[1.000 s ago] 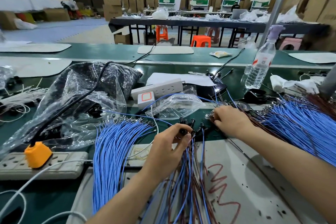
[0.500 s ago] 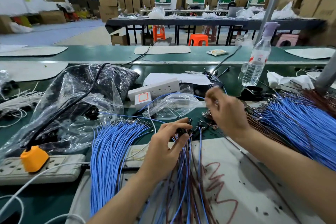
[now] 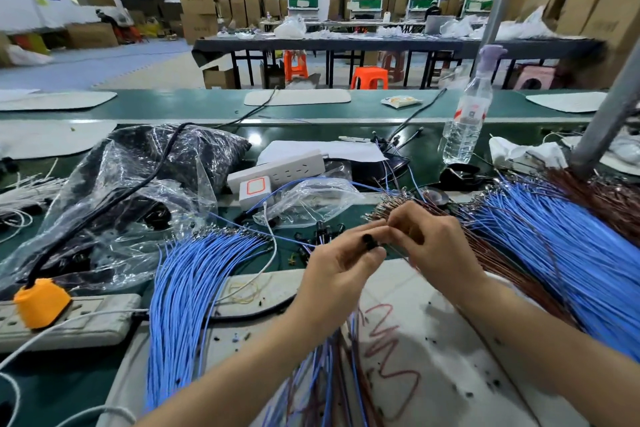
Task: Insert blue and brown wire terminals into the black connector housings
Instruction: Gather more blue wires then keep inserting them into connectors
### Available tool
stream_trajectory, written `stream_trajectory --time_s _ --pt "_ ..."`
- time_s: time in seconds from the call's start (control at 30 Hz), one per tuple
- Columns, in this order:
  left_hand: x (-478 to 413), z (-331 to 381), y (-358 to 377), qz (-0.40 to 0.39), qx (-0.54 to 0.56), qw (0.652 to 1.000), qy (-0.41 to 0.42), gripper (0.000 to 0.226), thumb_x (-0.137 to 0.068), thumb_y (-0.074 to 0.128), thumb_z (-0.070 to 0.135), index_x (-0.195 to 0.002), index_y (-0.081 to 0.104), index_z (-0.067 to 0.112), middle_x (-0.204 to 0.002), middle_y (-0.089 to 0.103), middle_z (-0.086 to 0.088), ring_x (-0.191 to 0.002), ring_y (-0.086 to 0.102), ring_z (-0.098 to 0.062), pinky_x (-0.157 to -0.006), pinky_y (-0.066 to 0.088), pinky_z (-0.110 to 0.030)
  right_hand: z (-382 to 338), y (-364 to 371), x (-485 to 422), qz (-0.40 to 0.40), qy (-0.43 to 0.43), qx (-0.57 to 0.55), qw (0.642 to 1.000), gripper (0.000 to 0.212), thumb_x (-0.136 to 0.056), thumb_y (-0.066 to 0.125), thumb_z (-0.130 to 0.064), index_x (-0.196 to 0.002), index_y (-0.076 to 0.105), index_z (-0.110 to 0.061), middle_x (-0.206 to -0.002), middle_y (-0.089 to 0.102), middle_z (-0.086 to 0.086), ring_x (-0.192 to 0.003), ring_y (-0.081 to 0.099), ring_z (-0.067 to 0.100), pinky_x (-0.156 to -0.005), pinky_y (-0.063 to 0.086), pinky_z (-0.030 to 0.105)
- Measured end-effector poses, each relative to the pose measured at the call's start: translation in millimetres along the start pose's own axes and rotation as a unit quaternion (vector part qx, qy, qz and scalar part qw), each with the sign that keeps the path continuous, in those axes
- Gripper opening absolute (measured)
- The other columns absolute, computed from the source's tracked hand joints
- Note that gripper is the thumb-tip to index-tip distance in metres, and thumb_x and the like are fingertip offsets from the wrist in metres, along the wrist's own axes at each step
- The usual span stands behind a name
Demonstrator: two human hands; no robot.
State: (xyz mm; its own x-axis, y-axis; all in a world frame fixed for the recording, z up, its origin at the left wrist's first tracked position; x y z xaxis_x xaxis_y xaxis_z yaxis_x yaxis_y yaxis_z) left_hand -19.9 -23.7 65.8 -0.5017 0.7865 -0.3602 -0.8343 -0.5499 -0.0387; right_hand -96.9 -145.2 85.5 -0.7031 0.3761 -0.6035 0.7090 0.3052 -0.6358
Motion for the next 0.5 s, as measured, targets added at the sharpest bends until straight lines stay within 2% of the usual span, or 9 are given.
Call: stream_trajectory --time_s 0.03,0.13,0.23,0.33,0.4,0.47,0.5 --pt "-2 2 5 0.012 -0.005 1.0 0.004 0.026 -0.091 0.054 -0.007 -0.112 0.067 0.001 -0.122 0.061 -0.003 -0.113 0.058 -0.006 -0.094 0.044 -0.018 1 -6 1 0.017 0.012 -0.02 1.0 0.015 -0.084 0.072 -0.01 -0.09 0.061 -0.016 -0.061 0.058 -0.017 -0.054 0.057 0.002 -0.052 0.045 0.02" --pt "-5 10 16 0.046 -0.021 0.998 0.023 0.025 -0.09 0.058 -0.004 -0.111 0.068 0.004 -0.12 0.049 -0.001 -0.095 0.06 0.006 -0.08 0.045 -0.01 -1 -18 9 0.055 0.039 -0.058 0.996 0.021 -0.085 0.071 -0.012 -0.099 0.057 -0.02 -0.073 0.064 -0.02 -0.067 0.065 0.005 -0.059 0.054 0.028" --pt "-4 14 27 0.079 -0.005 0.997 0.025 0.027 -0.089 0.059 -0.004 -0.115 0.066 0.001 -0.13 0.04 0.0 -0.091 0.057 0.018 -0.077 0.044 -0.004 -3 -30 16 0.075 0.061 -0.064 0.993 0.021 -0.085 0.071 -0.011 -0.101 0.058 -0.015 -0.081 0.068 -0.014 -0.068 0.067 0.005 -0.063 0.058 0.037" --pt "0 13 40 0.084 0.008 0.996 0.032 0.03 -0.089 0.06 -0.003 -0.114 0.066 0.011 -0.149 0.02 0.015 -0.085 0.056 0.021 -0.077 0.045 -0.006 -6 -42 20 0.109 0.057 -0.02 0.992 0.016 -0.086 0.07 -0.012 -0.098 0.059 -0.013 -0.082 0.07 -0.006 -0.064 0.064 0.005 -0.062 0.057 0.038" --pt "-1 9 46 0.075 0.014 0.997 0.017 0.031 -0.089 0.06 -0.002 -0.112 0.065 0.018 -0.152 0.008 0.024 -0.085 0.055 0.022 -0.075 0.044 -0.005 -6 -47 20 0.125 0.049 0.017 0.991 0.016 -0.086 0.07 -0.011 -0.097 0.059 -0.014 -0.079 0.066 -0.009 -0.063 0.06 0.002 -0.062 0.055 0.035" --pt "-3 2 49 0.073 0.033 0.997 -0.017 0.027 -0.09 0.059 -0.001 -0.109 0.067 0.016 -0.151 0.011 0.025 -0.089 0.057 0.019 -0.077 0.046 -0.008 0 -44 17 0.084 0.066 0.063 0.992 0.018 -0.084 0.072 -0.014 -0.097 0.06 -0.015 -0.079 0.065 -0.009 -0.065 0.062 0.009 -0.065 0.053 0.034" --pt "-4 -3 48 0.074 0.051 0.995 -0.034 0.024 -0.091 0.058 -0.002 -0.107 0.067 0.015 -0.15 0.019 0.021 -0.091 0.059 0.015 -0.079 0.047 -0.01 7 -38 15 0.041 0.093 0.091 0.991 0.019 -0.084 0.072 -0.017 -0.099 0.06 -0.017 -0.081 0.066 -0.008 -0.07 0.064 0.014 -0.069 0.053 0.035"
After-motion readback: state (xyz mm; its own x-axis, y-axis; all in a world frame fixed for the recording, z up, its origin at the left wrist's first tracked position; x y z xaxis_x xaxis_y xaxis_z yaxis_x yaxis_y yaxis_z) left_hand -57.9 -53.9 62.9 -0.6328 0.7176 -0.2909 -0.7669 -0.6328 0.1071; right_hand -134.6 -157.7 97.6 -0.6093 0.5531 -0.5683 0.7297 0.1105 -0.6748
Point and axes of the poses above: each hand's wrist, its own x-axis away from the middle knuckle, its own y-axis out of the palm, z = x × y, the point moved 6 cm from there along -x, towards the middle knuckle
